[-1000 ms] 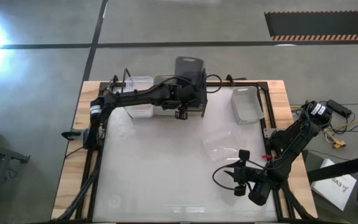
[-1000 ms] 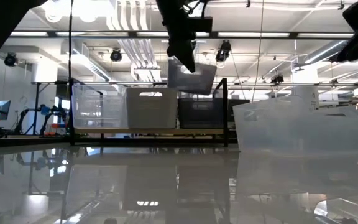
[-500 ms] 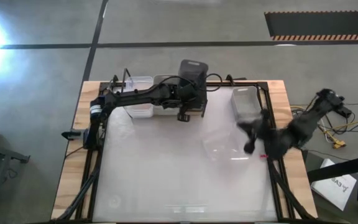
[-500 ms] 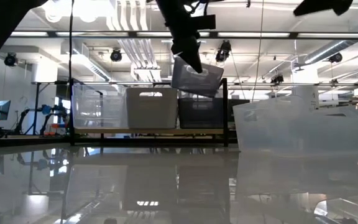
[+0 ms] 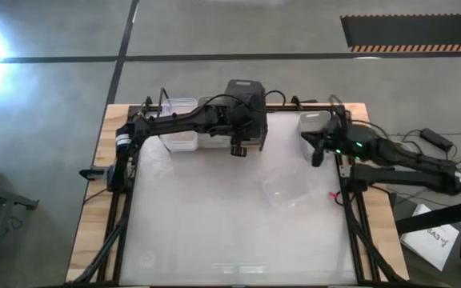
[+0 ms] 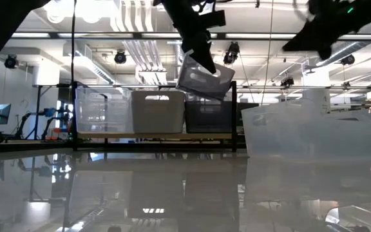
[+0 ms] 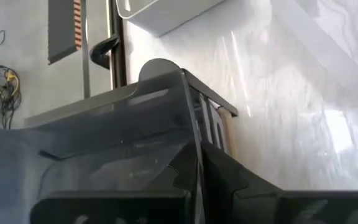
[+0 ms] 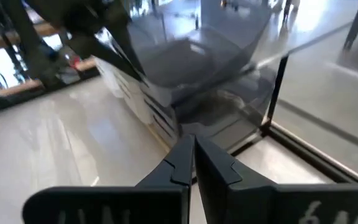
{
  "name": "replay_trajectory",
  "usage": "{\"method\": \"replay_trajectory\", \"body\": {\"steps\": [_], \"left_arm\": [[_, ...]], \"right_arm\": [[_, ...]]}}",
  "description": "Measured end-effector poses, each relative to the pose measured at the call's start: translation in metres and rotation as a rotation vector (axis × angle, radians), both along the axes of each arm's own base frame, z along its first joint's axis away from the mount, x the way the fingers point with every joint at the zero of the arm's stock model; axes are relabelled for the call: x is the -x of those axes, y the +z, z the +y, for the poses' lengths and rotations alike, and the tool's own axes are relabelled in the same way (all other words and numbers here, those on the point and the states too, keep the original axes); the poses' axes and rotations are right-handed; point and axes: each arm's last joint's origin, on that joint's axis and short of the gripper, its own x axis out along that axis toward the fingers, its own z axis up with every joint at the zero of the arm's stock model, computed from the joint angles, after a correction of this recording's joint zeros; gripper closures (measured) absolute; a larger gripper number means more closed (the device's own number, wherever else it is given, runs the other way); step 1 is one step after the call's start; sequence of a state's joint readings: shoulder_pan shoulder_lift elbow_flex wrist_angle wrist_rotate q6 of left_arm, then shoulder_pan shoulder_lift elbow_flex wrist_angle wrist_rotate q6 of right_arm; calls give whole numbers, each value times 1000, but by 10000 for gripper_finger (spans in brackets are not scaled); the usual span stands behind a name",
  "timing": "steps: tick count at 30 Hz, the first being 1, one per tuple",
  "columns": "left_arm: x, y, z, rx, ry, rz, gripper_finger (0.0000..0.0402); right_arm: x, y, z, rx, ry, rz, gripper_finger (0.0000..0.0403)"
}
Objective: Stack baskets on shelf by color
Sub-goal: Stack the black bin on top of the black bin on the shelf
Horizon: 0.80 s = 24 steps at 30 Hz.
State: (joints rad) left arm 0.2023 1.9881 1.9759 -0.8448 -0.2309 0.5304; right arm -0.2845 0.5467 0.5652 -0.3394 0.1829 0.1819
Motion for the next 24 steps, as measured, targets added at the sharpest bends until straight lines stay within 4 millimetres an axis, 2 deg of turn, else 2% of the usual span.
{"method": "replay_trajectory", "body": {"steps": [4,10,14,16,20,24], "left_arm": [[1,0,5,29,-18,-7,402],[2,0,14,32,-56,-7,401],[2,2,19,25,-60,-26,401],[1,3,20,15,-71,-35,401],[0,5,21,-10,-91,-54,401],[-2,7,22,-23,-92,-84,401]], "right_arm": [[-10,-14,-31,-20,-11,-31,394],[-26,-43,-79,-113,-56,15,394],[-37,-73,-108,-209,-85,48,394],[-45,-80,-121,-248,-50,0,394],[-60,-99,-139,-328,28,-52,394],[-74,-107,-152,-343,40,-71,394]]}}
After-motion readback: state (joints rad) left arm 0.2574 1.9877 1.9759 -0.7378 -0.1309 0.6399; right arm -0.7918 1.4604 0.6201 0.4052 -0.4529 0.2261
